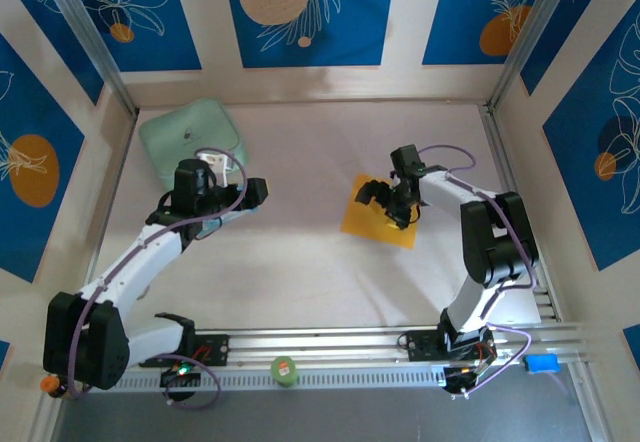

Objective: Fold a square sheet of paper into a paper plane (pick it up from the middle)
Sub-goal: Move the square sheet of paper to the center of the table.

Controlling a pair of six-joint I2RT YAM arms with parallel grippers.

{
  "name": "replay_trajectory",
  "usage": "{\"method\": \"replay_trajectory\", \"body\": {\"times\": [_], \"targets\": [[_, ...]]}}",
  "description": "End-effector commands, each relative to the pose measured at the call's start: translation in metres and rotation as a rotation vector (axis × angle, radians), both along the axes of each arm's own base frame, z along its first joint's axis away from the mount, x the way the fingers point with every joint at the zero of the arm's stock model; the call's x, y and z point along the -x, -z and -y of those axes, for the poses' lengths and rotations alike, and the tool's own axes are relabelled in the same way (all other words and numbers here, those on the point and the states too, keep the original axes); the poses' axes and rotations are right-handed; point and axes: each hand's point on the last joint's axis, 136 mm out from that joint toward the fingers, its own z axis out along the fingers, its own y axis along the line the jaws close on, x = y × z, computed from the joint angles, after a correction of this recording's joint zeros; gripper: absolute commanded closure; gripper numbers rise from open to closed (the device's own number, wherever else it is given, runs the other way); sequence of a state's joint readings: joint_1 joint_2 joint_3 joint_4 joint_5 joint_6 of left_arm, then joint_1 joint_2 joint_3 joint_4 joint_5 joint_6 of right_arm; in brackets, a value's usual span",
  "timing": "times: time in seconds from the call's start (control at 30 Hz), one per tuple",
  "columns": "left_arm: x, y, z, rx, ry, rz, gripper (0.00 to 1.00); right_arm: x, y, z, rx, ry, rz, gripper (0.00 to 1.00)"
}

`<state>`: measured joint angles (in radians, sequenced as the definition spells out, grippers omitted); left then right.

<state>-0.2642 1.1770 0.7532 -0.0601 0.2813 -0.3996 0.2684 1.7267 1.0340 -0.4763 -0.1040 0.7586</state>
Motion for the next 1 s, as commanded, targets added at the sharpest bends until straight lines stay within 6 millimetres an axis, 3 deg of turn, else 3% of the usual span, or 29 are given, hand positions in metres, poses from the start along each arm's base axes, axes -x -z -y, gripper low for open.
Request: {"method": "replay_trajectory", "body": {"times": [0.0,0.13,0.33,0.47,0.57,0.7,0.87,0.97], "targets": [[0.002,0.003,0.009,0.099,0.004,-0.055,0.00,0.026,0.016,-0.022,-0.039,-0.072,-0.083,0.06],[0.010,0.005,0.012,0.111,0.009,-0.143,0.00,0.061,0.023,-0.050,0.000,-0.174,-0.146,0.06],[0.016,0.019,0.006,0.089,-0.013,-0.156,0.00,0.094,0.031,-0.101,-0.009,-0.344,-0.103,0.06],[0.029,0.012,0.012,0.113,0.025,-0.204,0.03,0.100,0.023,-0.119,0.001,-0.394,-0.067,0.05],[0.038,0.011,0.014,0.101,0.047,-0.222,0.07,0.083,-0.002,-0.134,-0.093,-0.376,0.049,0.05],[0.046,0.015,0.020,0.089,0.057,-0.255,0.13,0.057,-0.027,-0.116,0.005,-0.279,0.211,0.03],[0.050,0.030,0.043,0.048,0.052,-0.336,0.23,0.049,-0.045,-0.058,0.228,-0.142,0.349,0.01],[0.055,0.040,0.071,0.009,0.086,-0.391,0.27,0.049,-0.065,-0.022,0.346,-0.062,0.427,0.01]]}}
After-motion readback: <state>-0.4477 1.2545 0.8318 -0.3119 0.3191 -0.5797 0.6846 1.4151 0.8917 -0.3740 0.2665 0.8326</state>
